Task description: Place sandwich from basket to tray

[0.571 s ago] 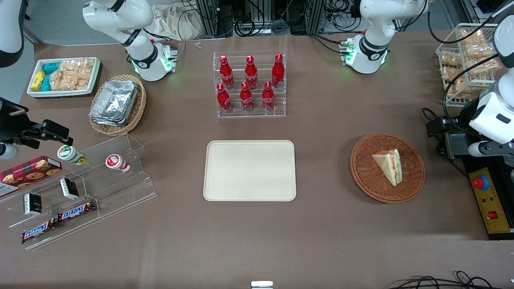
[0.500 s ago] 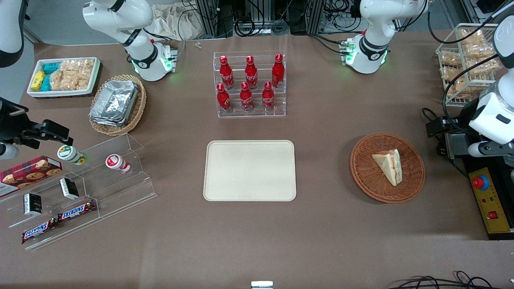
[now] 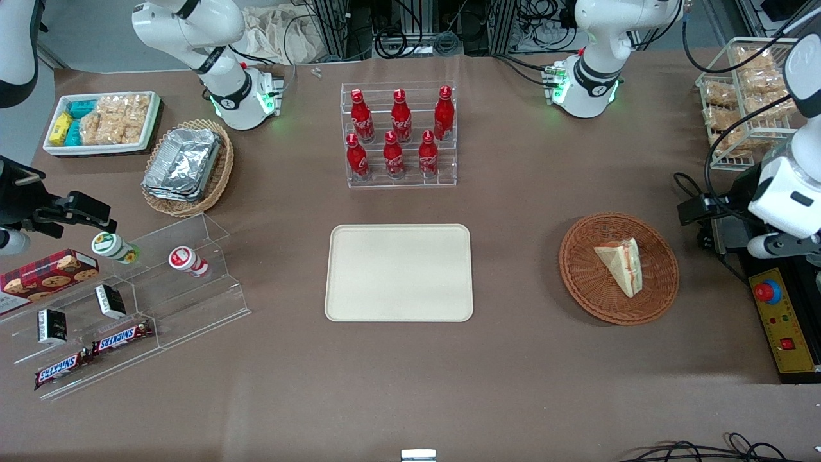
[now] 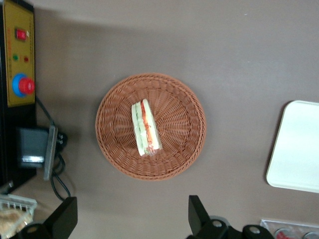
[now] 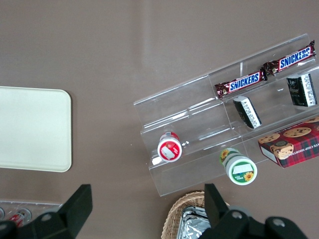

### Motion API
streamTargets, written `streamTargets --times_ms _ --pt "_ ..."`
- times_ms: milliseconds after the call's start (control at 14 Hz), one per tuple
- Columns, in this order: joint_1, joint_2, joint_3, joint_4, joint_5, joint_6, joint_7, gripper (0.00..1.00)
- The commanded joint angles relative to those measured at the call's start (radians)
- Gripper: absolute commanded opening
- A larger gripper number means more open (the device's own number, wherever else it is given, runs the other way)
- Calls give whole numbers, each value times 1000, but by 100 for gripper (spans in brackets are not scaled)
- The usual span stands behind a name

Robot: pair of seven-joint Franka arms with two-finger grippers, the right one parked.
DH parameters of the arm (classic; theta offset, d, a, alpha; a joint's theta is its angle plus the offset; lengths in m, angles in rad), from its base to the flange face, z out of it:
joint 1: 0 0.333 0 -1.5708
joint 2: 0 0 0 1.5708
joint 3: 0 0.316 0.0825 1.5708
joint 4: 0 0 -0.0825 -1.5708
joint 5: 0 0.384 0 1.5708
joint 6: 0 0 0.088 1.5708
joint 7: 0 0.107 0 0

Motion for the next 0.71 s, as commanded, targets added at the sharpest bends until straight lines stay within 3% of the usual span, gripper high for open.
streamTargets --times_ms 0,643 --pt "6 22 -8 -14 -4 14 -84 100" --pt "11 22 7 -343 -4 364 -194 100"
